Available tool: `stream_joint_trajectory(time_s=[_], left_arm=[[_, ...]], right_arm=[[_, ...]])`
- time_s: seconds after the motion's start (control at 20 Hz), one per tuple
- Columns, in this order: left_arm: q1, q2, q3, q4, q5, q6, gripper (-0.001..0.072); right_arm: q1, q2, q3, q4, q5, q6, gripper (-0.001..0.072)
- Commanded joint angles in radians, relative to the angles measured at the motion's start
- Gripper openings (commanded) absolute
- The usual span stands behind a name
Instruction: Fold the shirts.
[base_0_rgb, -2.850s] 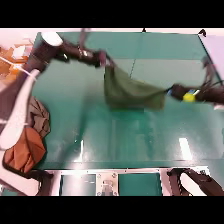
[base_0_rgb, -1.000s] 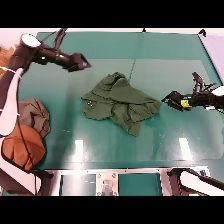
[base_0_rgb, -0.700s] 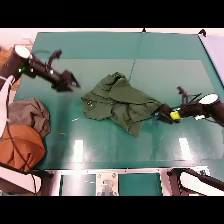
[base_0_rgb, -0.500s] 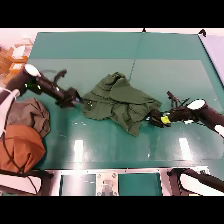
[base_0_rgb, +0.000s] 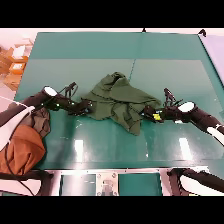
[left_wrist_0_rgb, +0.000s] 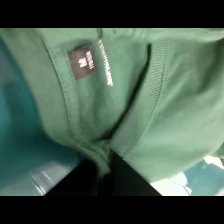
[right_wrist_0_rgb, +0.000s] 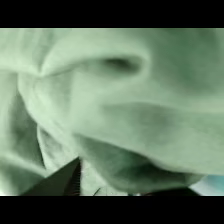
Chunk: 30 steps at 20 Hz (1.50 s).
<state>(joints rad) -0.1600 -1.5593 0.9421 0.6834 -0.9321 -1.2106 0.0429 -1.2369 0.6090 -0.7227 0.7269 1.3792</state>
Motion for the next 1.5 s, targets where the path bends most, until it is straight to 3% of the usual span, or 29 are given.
stream_joint_trajectory(time_s=[0.0, 0.15, 0.3, 0.45, 0.55, 0.95, 1.1, 1.25, 1.45], left_arm=[[-0.013, 0.004, -0.005, -0.073, -0.024, 0.042, 0.0027], [-0.013, 0.006, 0.032, -0.07, -0.056, 0.058, 0.0026], [-0.012, 0.02, 0.154, -0.014, -0.117, 0.054, 0.0025], [0.029, 0.072, 0.364, 0.089, -0.234, -0.024, 0.0025], [0.075, 0.126, 0.527, 0.11, -0.302, -0.061, 0.0025], [0.135, 0.292, 1.201, 0.095, -0.388, -0.151, 0.0026], [0.135, 0.398, 1.198, 0.135, -0.379, -0.15, 0.0026], [0.135, 0.462, 1.133, 0.305, -0.428, -0.152, 0.0026], [0.135, 0.466, 0.886, 0.441, -0.489, -0.176, 0.0026]], right_arm=[[0.005, -0.014, -0.001, 0.018, -0.021, -0.003, 0.0245], [0.005, -0.012, 0.001, 0.06, -0.019, -0.055, 0.0016], [-0.061, 0.004, 0.089, 0.058, 0.12, -0.099, 0.0014], [-0.227, 0.101, 0.302, 0.058, 0.372, -0.109, 0.0014], [-0.355, 0.19, 0.482, 0.06, 0.46, -0.103, 0.0014], [-0.623, 0.419, 1.043, 0.129, 0.493, -0.097, 0.0014], [-0.629, 0.492, 1.083, 0.124, 0.494, -0.077, 0.0014], [-0.629, 0.515, 1.062, 0.039, 0.552, -0.043, 0.0014], [-0.569, 0.527, 0.735, 0.081, 0.63, -0.027, 0.0014]])
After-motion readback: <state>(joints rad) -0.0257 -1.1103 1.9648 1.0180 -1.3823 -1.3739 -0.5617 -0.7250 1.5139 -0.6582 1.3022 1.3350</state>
